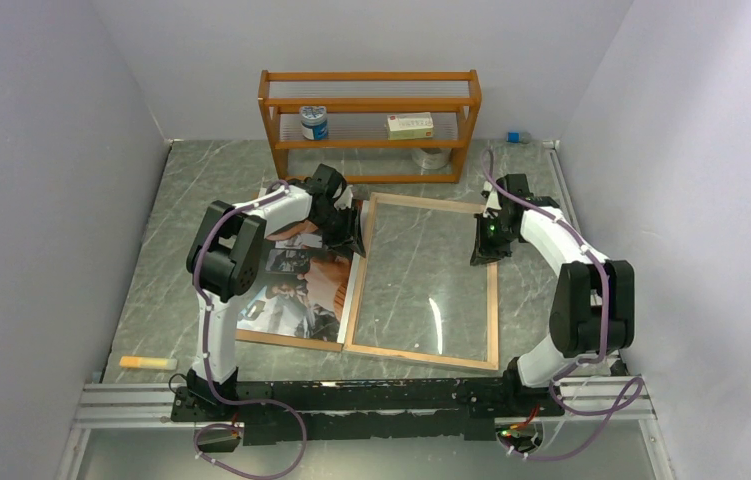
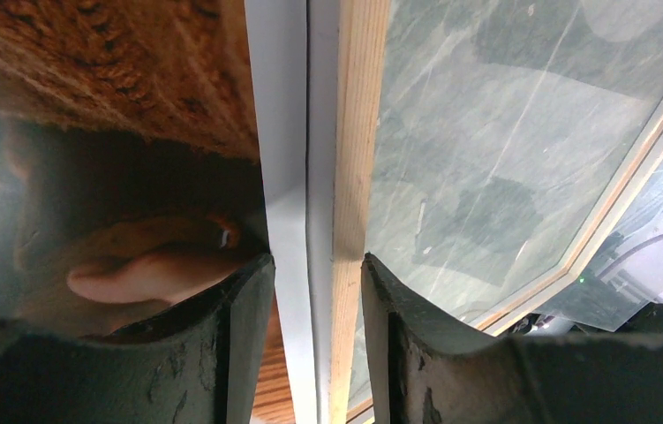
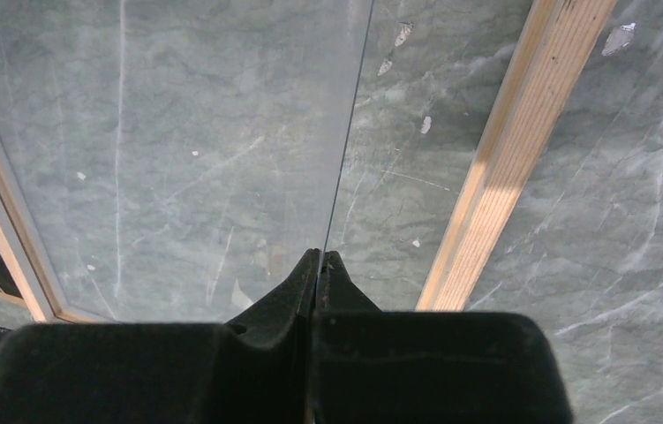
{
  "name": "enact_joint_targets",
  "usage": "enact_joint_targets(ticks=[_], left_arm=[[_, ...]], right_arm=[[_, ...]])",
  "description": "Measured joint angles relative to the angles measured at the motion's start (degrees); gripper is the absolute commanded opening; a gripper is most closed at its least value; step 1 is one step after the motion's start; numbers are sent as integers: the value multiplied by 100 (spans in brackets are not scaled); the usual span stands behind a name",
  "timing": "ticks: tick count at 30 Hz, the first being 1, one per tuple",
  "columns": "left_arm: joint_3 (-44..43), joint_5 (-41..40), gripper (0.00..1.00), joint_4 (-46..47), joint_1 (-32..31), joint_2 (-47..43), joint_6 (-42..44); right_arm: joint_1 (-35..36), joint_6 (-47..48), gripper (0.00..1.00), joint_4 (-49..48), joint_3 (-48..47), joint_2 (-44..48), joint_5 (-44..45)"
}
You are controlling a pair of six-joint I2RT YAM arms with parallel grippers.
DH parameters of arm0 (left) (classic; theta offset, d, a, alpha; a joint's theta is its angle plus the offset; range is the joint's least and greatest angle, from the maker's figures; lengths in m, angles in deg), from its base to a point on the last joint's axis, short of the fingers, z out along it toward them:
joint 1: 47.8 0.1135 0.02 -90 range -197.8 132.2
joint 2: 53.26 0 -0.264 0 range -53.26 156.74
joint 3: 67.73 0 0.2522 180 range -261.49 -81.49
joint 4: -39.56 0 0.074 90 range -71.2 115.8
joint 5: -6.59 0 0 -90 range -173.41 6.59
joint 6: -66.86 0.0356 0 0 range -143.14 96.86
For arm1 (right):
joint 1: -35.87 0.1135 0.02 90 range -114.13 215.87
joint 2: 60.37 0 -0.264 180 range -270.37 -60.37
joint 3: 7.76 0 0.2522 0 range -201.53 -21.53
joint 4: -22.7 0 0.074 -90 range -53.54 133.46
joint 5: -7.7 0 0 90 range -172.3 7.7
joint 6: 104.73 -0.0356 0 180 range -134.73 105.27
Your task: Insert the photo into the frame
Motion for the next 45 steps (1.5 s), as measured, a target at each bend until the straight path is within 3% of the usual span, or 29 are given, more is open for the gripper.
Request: enact_joint_targets(ticks=[4,38,45], left_arm=[[-7,0,48,-4,-4,4,0],[-9,-13,47,-2,-4,20,-109],[-7,-35,45,-2,-4,20,-151]], right_arm=[[0,-9,6,0,0,-61,-2],[0,-240,7,140,-118,-529,293],[0,-339,34,192,-114,-516,321]])
